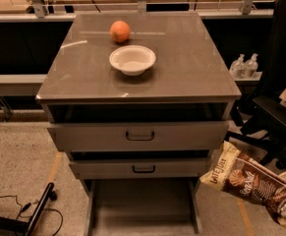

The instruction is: Place brown chip bag into bottom drawer

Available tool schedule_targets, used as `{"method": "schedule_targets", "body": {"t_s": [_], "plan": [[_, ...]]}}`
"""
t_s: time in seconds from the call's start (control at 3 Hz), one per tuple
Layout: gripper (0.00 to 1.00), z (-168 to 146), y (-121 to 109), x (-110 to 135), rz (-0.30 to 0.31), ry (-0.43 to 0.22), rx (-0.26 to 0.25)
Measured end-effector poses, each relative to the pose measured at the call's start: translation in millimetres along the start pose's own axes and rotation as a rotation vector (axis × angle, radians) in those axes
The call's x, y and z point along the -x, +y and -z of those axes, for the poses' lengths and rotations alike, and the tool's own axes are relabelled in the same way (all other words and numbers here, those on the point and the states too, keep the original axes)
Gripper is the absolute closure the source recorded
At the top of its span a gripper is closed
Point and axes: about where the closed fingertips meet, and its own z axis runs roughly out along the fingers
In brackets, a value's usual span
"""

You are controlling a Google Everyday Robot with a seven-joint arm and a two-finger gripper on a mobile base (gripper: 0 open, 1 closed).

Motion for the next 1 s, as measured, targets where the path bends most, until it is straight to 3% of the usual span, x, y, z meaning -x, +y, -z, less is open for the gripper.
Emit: {"method": "schedule_targets", "body": {"t_s": [0.33,1.0], "plan": [[1.0,-20,1,14,0.056,0.019,0.034],[1.0,-87,13,64,0.262,-0.011,0.084]]}}
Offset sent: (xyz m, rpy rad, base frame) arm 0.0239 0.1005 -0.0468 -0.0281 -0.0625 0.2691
